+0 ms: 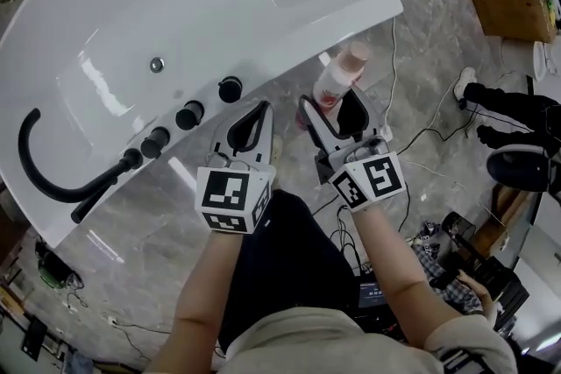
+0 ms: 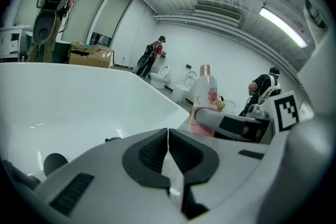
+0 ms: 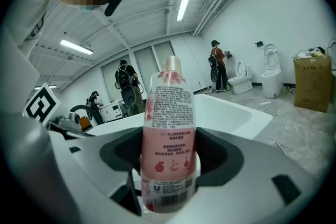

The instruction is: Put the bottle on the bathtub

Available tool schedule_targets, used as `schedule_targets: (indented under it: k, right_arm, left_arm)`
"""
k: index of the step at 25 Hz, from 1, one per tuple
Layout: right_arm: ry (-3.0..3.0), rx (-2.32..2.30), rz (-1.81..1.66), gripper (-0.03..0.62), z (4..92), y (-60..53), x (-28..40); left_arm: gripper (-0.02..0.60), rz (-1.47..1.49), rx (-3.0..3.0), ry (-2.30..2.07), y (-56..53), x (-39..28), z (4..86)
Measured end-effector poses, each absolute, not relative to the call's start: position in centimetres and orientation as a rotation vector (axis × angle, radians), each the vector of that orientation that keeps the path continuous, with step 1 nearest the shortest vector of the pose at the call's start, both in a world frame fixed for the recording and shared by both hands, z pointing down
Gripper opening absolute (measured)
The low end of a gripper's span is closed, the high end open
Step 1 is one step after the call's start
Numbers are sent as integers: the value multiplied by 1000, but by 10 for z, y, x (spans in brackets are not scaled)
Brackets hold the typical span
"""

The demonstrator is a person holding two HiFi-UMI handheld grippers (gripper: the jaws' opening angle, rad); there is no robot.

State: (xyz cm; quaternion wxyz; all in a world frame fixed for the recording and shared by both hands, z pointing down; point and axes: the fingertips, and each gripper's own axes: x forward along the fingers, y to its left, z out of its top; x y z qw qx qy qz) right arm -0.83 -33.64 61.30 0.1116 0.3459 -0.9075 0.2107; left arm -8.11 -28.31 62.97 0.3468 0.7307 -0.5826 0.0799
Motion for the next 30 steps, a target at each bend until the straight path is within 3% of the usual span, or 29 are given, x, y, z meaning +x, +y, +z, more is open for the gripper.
schedule_targets:
  k: [15,30]
  right_arm:
    - [-2670,1204,536,310,672,-421,-31]
    - [-2712,1371,338,310,666,-458,-30]
  left_arm:
    - [9,249,1856,-1615,-322,-97,667]
    - [9,200,1848,-1611,-331,-83,663]
